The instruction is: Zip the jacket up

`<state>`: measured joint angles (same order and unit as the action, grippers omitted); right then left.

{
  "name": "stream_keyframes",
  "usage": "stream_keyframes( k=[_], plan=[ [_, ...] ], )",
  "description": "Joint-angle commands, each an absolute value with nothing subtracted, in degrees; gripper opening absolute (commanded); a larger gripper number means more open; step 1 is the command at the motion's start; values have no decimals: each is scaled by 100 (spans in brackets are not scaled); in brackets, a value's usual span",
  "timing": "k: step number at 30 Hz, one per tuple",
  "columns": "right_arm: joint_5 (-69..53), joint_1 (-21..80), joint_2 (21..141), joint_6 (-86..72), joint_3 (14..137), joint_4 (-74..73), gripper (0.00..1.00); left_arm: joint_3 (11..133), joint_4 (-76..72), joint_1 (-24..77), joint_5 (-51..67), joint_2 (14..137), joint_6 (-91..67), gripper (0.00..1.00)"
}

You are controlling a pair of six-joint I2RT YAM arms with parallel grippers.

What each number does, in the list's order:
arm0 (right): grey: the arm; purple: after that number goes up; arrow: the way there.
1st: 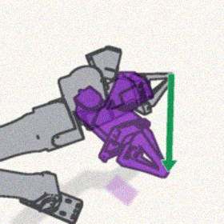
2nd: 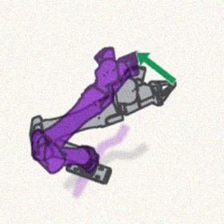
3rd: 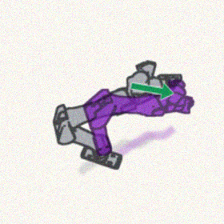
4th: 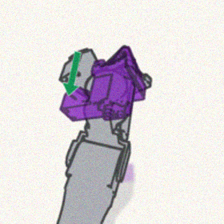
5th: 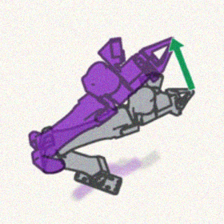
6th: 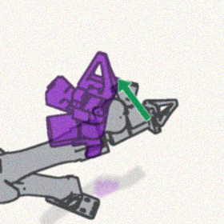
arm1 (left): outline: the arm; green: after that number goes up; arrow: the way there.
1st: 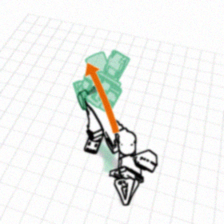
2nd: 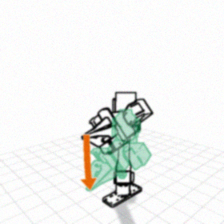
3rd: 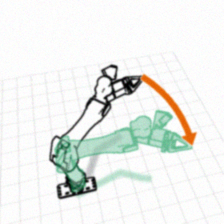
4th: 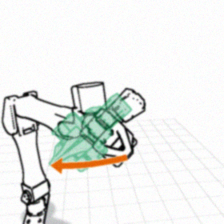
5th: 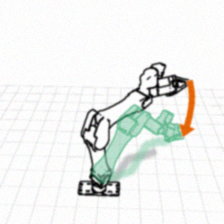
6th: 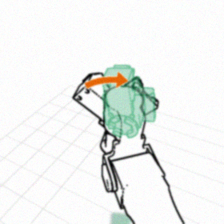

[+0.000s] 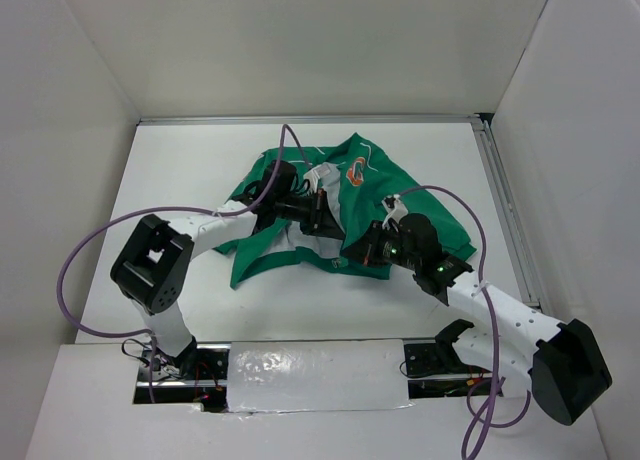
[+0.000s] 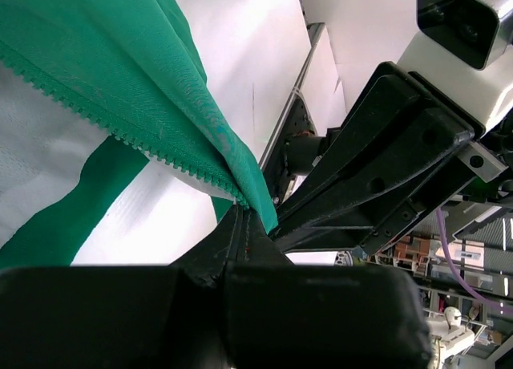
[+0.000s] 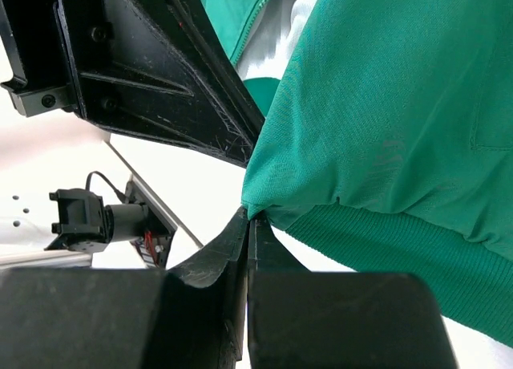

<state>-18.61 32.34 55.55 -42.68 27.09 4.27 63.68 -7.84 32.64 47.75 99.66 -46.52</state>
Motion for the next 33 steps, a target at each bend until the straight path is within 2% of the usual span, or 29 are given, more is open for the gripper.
stream_keyframes(
  k=[1,10,15,22,23,25,28,31,32,33],
  plan=[
    [-1978,3322,5449,-4105,2786,483,0,6522,-1257,3278,5018,9835,-4527,0],
    [-2074,3331,5537,-3955,2909,562,22,6398,-1275,3454,4869,9562,-4280,0],
    [-2215,3331,5590,-3946,2857,642,28,6478,-1266,3463,4974,9589,-4210,0],
    [-1793,3322,5598,-4052,2865,800,27,6451,-1239,3559,4975,9492,-4166,0],
    [-1793,3314,5625,-4052,2874,835,22,6416,-1248,3568,4966,9457,-4175,0],
    [-1793,3331,5625,-4104,2848,949,0,6407,-1239,3568,4940,9422,-4192,0],
    [-1898,3322,5581,-4035,2830,958,0,6512,-951,3568,4790,9422,-4140,0],
    [-1925,3305,5388,-3991,2742,958,0,6785,-311,3551,4493,9370,-3973,18],
    [-1812,3296,5257,-4016,2716,906,0,6837,-151,3542,4404,9317,-3860,34],
    [-1750,3270,5169,-4034,2698,792,0,6829,-19,3525,4160,9247,-3832,38]
  ],
)
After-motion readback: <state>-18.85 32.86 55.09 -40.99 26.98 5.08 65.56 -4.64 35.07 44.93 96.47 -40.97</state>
